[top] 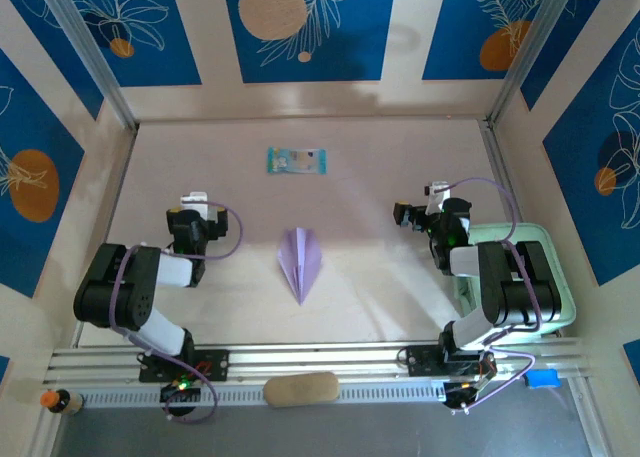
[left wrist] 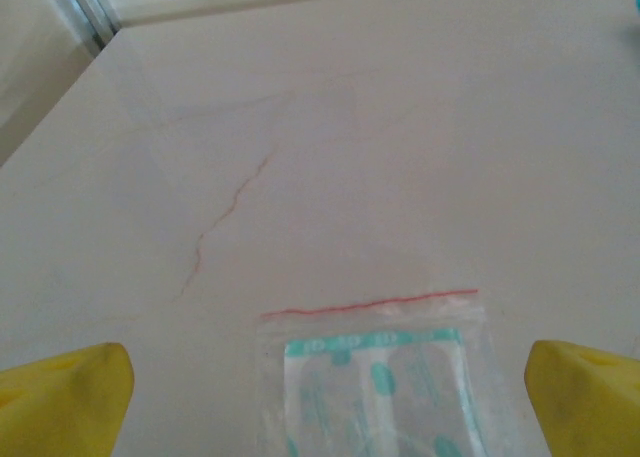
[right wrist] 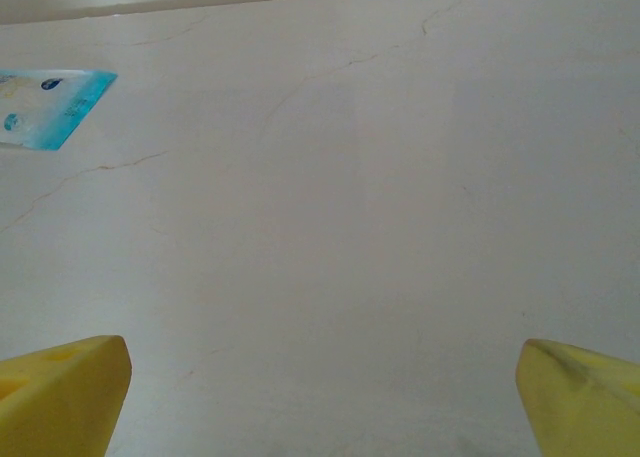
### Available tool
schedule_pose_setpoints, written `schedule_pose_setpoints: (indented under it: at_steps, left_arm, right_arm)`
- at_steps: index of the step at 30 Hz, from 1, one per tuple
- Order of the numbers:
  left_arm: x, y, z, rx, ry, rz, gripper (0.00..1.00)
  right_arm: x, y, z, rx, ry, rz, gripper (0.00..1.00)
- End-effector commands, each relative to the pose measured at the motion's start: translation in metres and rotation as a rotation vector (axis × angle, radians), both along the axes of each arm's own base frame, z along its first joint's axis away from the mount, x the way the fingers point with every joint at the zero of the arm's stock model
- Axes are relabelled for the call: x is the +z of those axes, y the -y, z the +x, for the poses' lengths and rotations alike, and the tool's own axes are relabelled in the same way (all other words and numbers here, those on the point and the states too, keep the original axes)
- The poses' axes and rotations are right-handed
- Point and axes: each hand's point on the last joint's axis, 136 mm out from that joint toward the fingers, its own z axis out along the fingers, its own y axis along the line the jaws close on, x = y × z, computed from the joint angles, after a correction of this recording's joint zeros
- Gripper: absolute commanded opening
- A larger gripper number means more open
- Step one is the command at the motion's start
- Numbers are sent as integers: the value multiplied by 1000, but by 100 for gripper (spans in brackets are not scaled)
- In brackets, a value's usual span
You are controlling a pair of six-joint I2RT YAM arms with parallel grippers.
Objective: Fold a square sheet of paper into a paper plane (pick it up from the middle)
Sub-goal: Reset both arms
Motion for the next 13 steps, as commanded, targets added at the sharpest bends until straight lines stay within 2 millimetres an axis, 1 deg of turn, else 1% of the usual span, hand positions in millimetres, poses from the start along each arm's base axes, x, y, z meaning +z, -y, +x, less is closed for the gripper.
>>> schedule_pose_setpoints:
  at_steps: [1,5,13]
  left_arm:
    - [17,4,8,-24,84,-37,100]
    - [16,11,9,-64,67,-35,100]
    - [16,12,9,-68,71,-36,100]
  right_arm:
    - [13,4,8,-23,42,-2,99]
    - [13,4,8,-23,42,-2,99]
    - [13,4,8,-22,43,-2,99]
